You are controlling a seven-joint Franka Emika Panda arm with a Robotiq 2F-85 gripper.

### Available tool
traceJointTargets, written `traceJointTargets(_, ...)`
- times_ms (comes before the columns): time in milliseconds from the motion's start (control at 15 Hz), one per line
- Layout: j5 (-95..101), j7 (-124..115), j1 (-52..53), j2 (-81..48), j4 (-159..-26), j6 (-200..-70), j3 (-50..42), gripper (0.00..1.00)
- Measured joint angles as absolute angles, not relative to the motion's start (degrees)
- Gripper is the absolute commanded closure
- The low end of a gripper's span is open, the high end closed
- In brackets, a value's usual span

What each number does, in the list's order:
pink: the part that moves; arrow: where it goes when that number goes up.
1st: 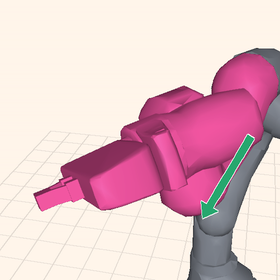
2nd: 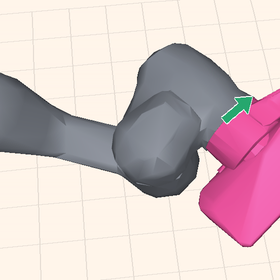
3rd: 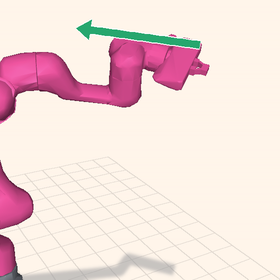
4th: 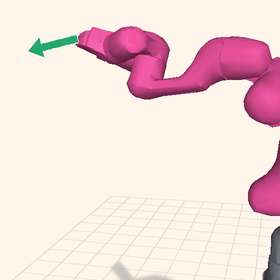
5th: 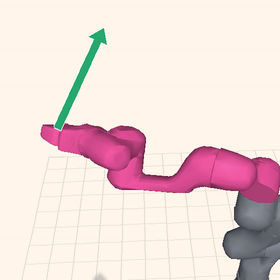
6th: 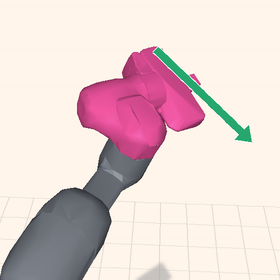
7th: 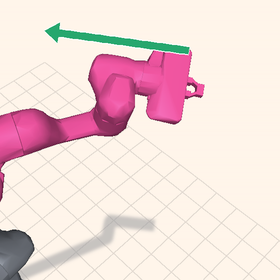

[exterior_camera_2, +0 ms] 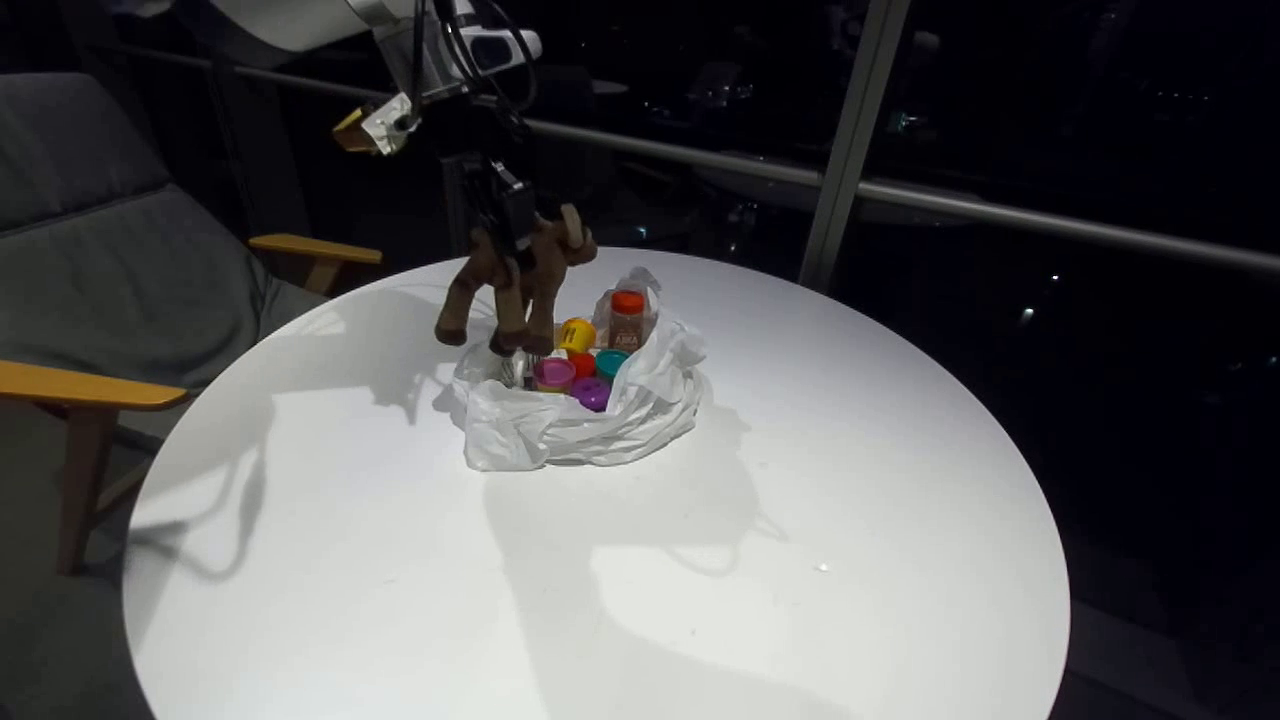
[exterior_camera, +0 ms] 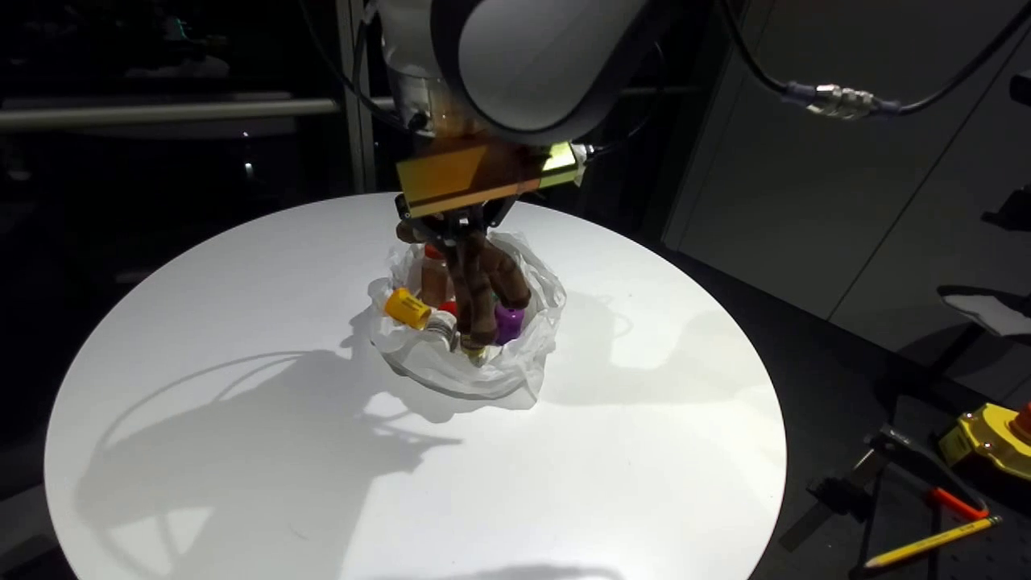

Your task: Pick the objects on the table and put them in the plastic bag

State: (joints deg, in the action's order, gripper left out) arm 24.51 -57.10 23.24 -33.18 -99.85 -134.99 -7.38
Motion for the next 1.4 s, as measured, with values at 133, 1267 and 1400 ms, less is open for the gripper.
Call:
traceJointTargets(133, 28.1, -62.2, 24.1, -35.3, -99.5, -135.6, -8.4, 0.87)
traceJointTargets(1267, 34.8, -77.9, 25.0, -31.6, -98.0, -135.2, -10.1, 0.0)
traceJointTargets(1400, 34.8, -77.7, 23.7, -26.3, -100.2, -135.2, -9.8, 0.0)
